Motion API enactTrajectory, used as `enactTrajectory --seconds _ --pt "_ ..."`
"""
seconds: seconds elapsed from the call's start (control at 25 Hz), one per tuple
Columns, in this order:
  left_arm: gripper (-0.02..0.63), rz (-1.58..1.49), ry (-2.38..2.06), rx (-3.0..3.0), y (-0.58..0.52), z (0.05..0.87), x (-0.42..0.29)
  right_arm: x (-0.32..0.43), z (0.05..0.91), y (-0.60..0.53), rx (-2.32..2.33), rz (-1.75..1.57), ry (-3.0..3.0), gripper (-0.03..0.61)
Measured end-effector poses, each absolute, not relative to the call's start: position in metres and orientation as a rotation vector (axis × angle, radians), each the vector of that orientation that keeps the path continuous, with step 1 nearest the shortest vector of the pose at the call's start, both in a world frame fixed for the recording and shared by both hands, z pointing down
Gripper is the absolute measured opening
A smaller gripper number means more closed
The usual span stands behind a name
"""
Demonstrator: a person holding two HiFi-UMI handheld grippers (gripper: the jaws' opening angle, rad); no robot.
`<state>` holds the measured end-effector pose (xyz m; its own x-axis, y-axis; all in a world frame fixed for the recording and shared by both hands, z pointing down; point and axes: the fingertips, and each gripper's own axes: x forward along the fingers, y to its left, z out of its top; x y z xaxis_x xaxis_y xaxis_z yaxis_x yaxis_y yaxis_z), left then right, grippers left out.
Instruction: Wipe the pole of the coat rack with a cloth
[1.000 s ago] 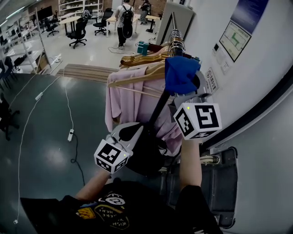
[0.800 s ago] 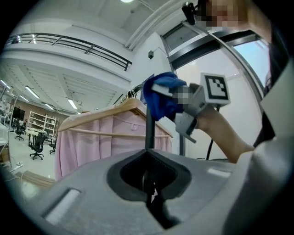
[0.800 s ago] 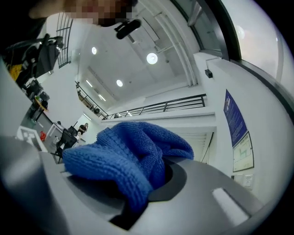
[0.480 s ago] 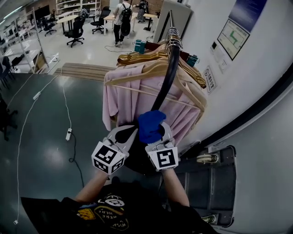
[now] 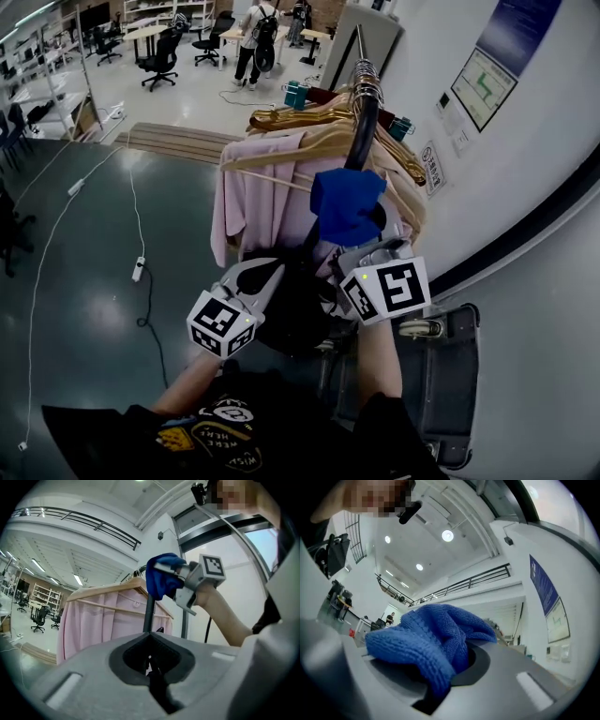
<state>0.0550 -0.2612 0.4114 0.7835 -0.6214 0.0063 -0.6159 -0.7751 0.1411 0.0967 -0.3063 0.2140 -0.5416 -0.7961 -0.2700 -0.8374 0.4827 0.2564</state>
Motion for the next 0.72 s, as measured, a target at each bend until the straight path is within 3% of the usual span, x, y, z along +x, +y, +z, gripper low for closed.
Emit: enactTrajectory --seconds 0.36,0.72 --pt "0.002 -0.112 -0.965 2.848 -0.255 0.396 0.059 0.139 0.126 -0.394 -1.489 0.368 2.575 0.018" --pt "0.002 -0.107 -0.945 2.838 -0.261 0.399 0.063 0.116 0.184 -0.311 -1.472 0.665 2.416 0.021"
